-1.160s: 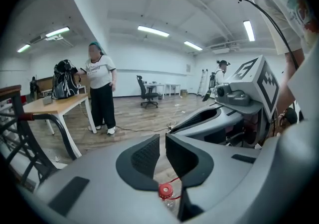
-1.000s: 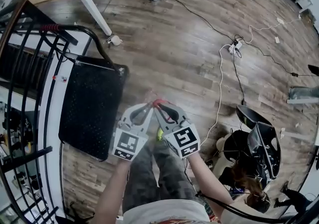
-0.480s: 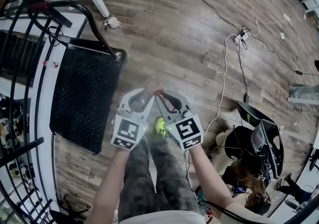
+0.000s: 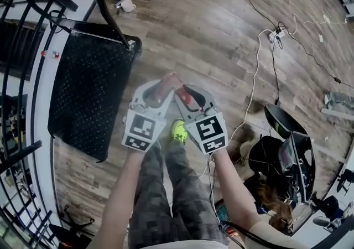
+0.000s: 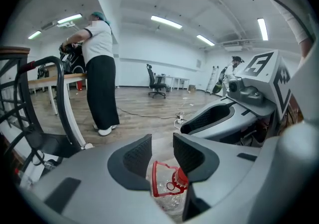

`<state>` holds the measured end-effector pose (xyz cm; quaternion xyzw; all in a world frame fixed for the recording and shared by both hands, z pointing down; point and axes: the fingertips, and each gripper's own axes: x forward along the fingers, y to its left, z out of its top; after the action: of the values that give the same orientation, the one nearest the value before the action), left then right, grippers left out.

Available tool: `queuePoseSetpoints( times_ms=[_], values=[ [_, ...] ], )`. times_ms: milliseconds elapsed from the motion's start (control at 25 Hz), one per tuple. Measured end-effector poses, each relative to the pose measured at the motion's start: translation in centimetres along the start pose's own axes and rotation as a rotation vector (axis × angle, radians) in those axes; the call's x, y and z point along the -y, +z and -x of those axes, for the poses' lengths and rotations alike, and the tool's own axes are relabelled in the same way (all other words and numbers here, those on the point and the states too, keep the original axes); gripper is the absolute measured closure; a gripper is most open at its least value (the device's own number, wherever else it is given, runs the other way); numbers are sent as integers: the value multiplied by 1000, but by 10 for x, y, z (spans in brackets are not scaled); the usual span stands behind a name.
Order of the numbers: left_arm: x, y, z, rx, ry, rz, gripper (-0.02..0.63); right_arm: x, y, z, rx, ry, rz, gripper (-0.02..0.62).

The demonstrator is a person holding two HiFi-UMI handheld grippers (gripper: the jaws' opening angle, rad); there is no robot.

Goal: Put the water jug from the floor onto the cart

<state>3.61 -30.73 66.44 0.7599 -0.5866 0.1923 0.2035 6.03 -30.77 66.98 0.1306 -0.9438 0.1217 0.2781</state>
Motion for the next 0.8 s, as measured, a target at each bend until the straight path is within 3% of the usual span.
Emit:
queuePoseSetpoints(
  times_ms=[200, 800],
  values=[
    [-4, -36, -12, -45, -15, 23, 492, 7, -17, -22, -15, -8, 5, 499],
    [-24, -95, -76, -114, -45, 58, 463, 42, -73, -80, -173, 16, 89, 480]
  ],
)
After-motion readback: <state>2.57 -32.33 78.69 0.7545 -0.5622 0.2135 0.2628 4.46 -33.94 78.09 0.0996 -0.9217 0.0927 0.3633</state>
